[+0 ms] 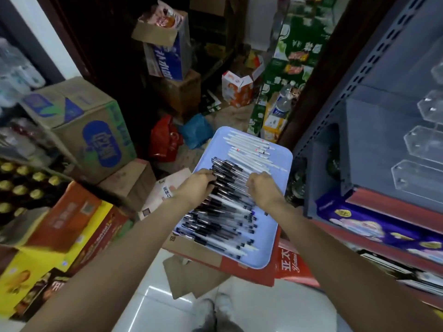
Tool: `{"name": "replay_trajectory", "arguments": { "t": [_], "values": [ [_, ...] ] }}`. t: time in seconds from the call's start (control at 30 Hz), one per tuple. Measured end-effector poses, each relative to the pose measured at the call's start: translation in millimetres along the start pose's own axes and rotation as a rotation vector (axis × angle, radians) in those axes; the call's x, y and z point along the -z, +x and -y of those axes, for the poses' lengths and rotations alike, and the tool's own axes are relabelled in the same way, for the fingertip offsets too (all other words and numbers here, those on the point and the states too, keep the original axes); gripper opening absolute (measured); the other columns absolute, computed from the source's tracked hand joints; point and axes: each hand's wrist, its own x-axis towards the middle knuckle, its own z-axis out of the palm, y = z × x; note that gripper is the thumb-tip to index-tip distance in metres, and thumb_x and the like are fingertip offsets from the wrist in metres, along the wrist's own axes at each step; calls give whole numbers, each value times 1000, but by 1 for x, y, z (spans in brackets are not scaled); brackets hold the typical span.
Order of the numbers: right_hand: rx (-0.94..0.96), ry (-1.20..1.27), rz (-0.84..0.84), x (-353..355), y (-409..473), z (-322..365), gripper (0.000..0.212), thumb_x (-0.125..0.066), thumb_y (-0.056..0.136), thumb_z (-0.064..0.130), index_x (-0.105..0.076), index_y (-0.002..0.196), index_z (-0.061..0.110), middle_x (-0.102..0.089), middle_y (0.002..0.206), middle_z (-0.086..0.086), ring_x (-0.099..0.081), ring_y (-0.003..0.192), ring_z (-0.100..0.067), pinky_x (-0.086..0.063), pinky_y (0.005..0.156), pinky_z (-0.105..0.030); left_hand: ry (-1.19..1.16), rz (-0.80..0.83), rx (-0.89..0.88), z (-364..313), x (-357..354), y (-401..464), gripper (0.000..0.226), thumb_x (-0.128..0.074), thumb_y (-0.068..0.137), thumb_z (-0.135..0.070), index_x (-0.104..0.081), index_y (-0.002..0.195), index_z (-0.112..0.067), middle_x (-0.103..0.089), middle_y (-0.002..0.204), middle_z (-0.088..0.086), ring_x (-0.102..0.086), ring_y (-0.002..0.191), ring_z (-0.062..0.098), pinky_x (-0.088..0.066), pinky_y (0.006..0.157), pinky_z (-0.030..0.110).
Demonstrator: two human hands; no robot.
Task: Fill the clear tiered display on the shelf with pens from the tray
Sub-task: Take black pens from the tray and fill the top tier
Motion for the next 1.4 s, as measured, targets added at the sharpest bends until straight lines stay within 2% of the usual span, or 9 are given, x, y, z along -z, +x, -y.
{"name": "replay_trajectory", "arguments": {
  "t": [0.27,0.47,0.63,0.77,0.87,1.03,1.2,1.3,1.4],
  "values": [
    [19,-95,55,3,11,0,17,-44,95,7,-52,110,4,-52,111,-18,-55,96,-36,-51,80,-48,-155,-65,39,7,-3,13,23,-62,89,-13,-65,110,-6,-57,117,10,-58,104,27,-46,92,36],
    [10,-69,126,4,13,1,17,-45,96,9,-49,110,2,-50,110,-19,-53,86,-32,-52,76,-45,-246,-77,62,10,-5,15,15,-67,84,-9,-66,98,-6,-55,107,8,-56,93,21,-38,79,19],
    [-17,55,91,8,10,-5,15,-47,96,12,-57,104,4,-64,100,-20,-52,69,-28,-45,63,-37,-299,-103,96,12,-3,15,14,-69,83,-12,-66,96,-8,-51,98,4,-57,90,21,-42,78,23],
    [-46,189,14,8,3,-10,13,-51,95,13,-62,100,8,-67,102,-17,-63,83,-31,-55,77,-45,-311,-90,108,10,-4,13,17,-69,83,-14,-66,98,-9,-50,97,3,-55,88,20,-38,75,21],
    [-37,399,-68,12,-8,-10,15,-56,94,15,-65,102,7,-67,101,-12,-62,90,-26,-51,89,-37,-378,-168,124,3,-1,13,16,-68,84,-19,-67,97,-9,-57,98,4,-54,88,17,-37,75,19],
    [-9,841,-130,44,-29,0,7,-59,91,10,-64,92,6,-63,77,0,-61,68,-13,-52,71,-25,-862,-155,106,-49,33,20,23,-61,90,-24,-66,103,-6,-65,93,-3,-59,93,9,-44,75,9],
    [62,858,-188,86,-54,-10,11,-61,90,15,-66,80,13,-68,78,-7,-65,70,-17,-55,69,-27,-1248,-100,83,-112,59,30,21,-58,92,-22,-58,76,-8,-69,92,13,-65,83,14,-49,78,25],
    [107,747,-238,117,-73,-36,15,-66,86,24,-65,71,23,-66,68,6,-60,62,-5,-47,67,-22,-1277,-100,-48,-158,75,31,25,-57,91,-13,-47,70,-6,-72,74,5,-69,74,12,-57,73,24],
    [76,753,-411,155,-94,-74,12,-68,84,25,-65,95,21,-63,75,10,-60,71,-3,-47,72,-20,-1059,-150,-254,-213,89,30,31,-56,91,-7,-40,65,-7,-61,51,-6,-61,51,-3,-47,52,11]
  ]
}}
